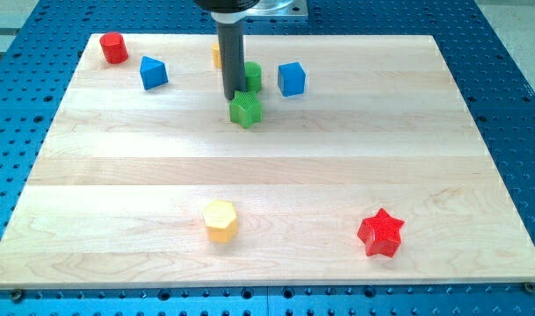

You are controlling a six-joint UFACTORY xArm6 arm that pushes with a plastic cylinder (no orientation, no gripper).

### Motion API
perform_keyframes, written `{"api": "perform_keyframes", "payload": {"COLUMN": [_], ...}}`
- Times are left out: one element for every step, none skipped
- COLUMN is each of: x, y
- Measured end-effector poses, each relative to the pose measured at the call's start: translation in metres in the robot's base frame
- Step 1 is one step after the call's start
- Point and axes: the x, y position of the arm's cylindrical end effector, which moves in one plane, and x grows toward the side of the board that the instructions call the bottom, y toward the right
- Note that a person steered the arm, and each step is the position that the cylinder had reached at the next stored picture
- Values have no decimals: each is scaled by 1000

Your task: Keep the green circle to the top right side of the board

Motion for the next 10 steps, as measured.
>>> {"api": "perform_keyframes", "payload": {"x": [-18, -32, -55, -48, -83, -80, -80, -100, -114, -113], "y": [-23, 57, 132, 57, 77, 124, 162, 157, 158, 196]}}
